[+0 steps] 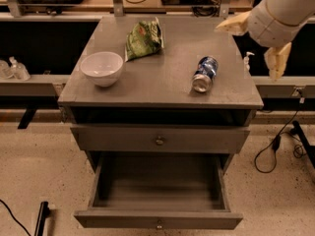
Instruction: Place pepsi can into middle drawer
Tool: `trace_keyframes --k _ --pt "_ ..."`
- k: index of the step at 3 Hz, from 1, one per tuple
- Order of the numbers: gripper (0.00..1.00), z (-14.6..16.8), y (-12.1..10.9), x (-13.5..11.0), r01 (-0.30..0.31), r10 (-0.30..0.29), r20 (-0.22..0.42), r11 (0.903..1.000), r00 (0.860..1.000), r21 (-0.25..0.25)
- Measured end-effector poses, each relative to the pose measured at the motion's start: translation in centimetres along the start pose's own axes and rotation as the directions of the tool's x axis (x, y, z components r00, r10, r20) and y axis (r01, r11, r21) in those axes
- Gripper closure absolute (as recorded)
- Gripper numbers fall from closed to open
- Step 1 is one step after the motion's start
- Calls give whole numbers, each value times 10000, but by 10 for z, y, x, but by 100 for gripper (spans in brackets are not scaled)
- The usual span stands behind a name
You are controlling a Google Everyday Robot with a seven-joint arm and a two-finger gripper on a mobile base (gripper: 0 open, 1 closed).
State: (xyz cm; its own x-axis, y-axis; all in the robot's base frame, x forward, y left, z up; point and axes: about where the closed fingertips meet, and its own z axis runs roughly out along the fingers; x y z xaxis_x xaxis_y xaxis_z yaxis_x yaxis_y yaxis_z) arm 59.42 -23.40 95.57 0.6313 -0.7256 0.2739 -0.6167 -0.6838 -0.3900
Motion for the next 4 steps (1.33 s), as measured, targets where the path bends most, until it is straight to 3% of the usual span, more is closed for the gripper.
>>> trace_keyframes --k 1,2,4 --pt "0 28 -19 -9 946 -938 798 9955 9924 -70" --pt "0 70 -29 -29 1986 -1866 1761 9786 9665 -530" --pt "0 105 -36 -42 2873 -2506 2645 9515 9313 -1099"
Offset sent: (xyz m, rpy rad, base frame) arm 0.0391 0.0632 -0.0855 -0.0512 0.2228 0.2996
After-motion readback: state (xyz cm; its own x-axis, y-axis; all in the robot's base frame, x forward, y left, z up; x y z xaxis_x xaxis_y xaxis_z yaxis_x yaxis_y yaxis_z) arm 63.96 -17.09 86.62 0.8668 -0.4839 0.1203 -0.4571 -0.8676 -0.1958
